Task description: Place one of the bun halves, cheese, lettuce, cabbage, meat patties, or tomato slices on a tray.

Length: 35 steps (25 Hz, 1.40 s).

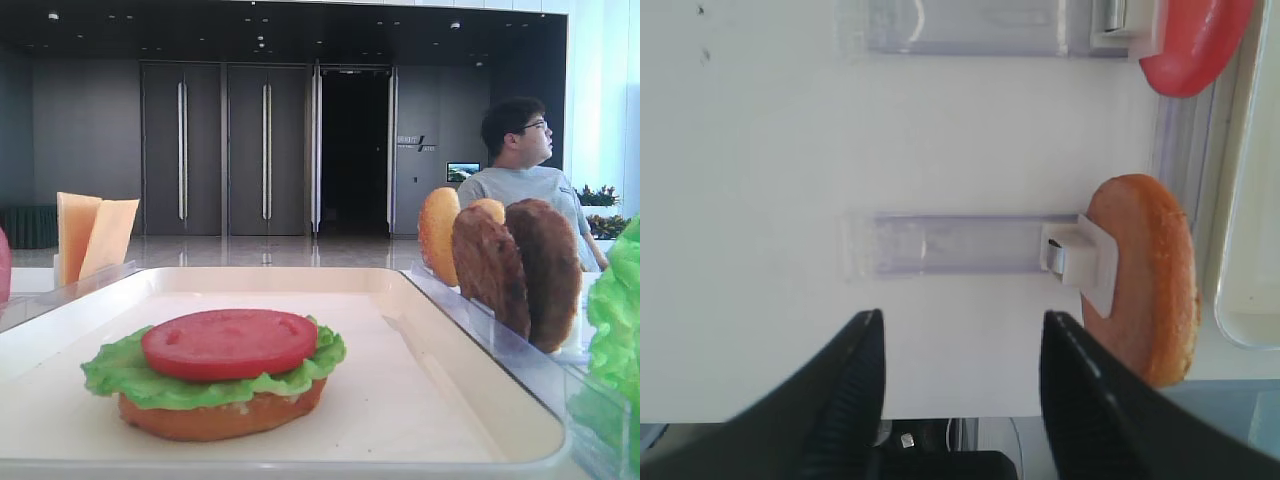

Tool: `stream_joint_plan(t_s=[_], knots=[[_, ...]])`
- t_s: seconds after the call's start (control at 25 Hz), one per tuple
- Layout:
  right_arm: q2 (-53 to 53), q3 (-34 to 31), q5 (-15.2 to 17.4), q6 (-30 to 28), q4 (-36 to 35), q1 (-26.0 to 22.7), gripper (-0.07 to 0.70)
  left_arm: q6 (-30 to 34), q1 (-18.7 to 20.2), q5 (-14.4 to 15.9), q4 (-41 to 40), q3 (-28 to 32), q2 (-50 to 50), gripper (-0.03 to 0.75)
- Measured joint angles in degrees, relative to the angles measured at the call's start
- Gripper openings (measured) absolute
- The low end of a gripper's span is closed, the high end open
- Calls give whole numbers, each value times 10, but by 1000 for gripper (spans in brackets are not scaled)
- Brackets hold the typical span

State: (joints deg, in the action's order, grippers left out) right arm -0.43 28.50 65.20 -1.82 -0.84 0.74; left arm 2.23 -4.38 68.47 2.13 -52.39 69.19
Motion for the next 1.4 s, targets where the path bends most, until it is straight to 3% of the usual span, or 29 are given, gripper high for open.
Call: stream_joint_plan(t_s=[0.32,0.64,0.88,1.12,1.4], knots=[[0,0,0,0,0,0,347,3,-1,-24,17,101,-141,381],[0,0,0,0,0,0,347,26,-1,-82,37,182,-348,381],[0,0,0,0,2,8,347,28,-1,-91,37,234,-469,381],[0,0,0,0,2,9,347,28,-1,-96,37,239,-546,380],[0,0,0,0,2,9,347,28,-1,-92,32,239,-558,380]])
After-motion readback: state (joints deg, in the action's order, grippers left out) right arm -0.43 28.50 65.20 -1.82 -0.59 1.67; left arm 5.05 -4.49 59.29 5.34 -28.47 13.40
